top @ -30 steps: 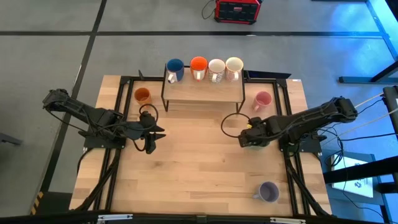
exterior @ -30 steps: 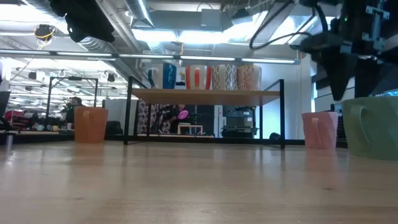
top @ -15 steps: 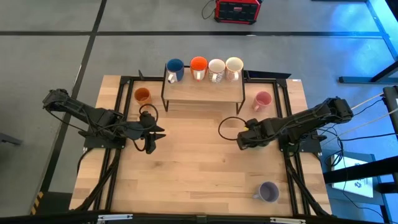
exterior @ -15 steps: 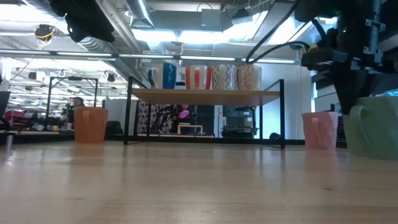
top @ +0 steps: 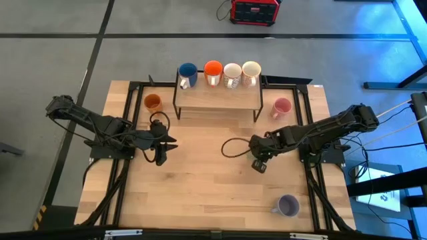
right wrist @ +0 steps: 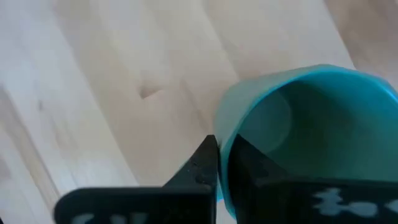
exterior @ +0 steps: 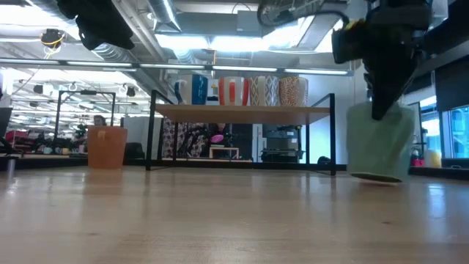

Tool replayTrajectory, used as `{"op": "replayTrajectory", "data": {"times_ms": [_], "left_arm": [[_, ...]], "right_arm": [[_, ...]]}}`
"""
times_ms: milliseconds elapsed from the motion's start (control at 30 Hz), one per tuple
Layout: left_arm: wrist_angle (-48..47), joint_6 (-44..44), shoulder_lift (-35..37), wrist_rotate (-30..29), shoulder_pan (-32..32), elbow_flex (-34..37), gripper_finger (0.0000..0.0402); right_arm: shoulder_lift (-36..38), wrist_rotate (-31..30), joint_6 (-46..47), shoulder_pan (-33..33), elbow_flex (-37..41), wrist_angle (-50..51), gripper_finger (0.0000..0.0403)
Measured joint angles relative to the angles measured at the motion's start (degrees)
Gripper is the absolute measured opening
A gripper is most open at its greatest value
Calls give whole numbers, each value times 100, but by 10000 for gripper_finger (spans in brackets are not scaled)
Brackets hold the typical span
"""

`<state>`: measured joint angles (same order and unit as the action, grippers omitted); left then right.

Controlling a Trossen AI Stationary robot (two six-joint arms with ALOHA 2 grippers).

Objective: Place coffee mugs
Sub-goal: Put the green mug on the shelf

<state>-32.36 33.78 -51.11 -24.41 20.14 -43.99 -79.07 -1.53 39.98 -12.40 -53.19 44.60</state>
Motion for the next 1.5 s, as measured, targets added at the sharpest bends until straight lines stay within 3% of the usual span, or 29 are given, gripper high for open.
{"op": "replayTrajectory", "data": {"times_ms": [233,400,800,933,1067,1167,1367,1500], "left_arm": [[0,0,0,16,0,0,114],[0,2,0,13,0,0,114],[0,2,0,13,0,0,114],[-1,2,0,13,0,0,114],[-4,3,0,11,0,0,114],[-4,7,2,11,2,0,114],[-13,36,2,9,0,0,114],[-13,50,2,9,0,0,114]], "right_arm": [[-2,127,-972,7,2,-100,4],[-2,251,-1090,7,2,-111,13],[-2,255,-1073,9,-23,-78,130],[17,203,-856,6,-409,380,171],[93,107,-348,-131,-978,957,194],[210,-293,246,-492,-1162,1323,199],[332,-1523,2291,-1625,-901,1460,194],[296,-1766,3662,-2317,-501,1366,194]]}}
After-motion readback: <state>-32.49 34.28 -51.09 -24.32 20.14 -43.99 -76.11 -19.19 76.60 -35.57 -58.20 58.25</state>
